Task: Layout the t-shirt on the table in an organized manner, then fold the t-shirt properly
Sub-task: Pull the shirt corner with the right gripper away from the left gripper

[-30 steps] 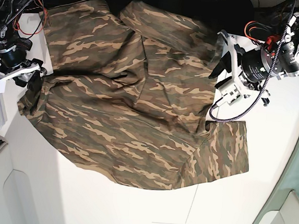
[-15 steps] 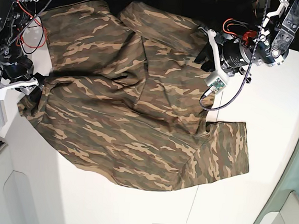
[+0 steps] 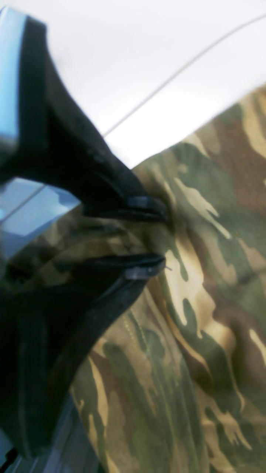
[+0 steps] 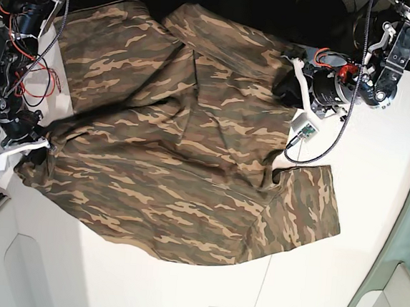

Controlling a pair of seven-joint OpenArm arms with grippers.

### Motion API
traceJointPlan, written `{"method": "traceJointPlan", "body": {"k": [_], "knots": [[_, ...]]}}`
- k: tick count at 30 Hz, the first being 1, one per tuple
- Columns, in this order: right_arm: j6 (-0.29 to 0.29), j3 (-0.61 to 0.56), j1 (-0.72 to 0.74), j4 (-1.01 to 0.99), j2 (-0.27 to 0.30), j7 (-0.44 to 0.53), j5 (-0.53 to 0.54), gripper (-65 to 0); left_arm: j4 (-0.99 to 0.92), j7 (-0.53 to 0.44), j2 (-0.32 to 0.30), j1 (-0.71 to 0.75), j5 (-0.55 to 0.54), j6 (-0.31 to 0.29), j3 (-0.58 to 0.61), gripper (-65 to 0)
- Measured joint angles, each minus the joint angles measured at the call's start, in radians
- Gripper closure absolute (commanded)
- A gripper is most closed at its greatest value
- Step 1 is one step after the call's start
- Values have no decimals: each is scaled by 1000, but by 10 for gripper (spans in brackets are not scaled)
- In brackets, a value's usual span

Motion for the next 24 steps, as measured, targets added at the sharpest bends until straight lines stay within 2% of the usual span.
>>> {"method": "traceJointPlan", "body": {"k": [7, 10, 12, 18, 22, 24], "knots": [[4, 0, 63, 0, 90, -4, -2, 0, -25, 1, -14, -34, 5, 5, 0, -200], [3, 0, 95, 0, 114, 5, -2, -233, -25, 0, -14, -35, 5, 5, 3, -200], [3, 0, 100, 0, 126, 4, 21, -322, -25, 0, -16, -37, 5, 5, 10, -200], [2, 28, 83, 1, 132, -280, 120, -325, -26, 4, -16, -47, 10, 5, 13, -200], [85, 90, -29, 75, 126, -331, 334, -325, -28, 9, -16, -58, 27, 8, 14, -200], [87, 112, -100, 121, 121, -346, 382, -325, -31, 8, -16, -64, 41, 14, 14, -200]]}}
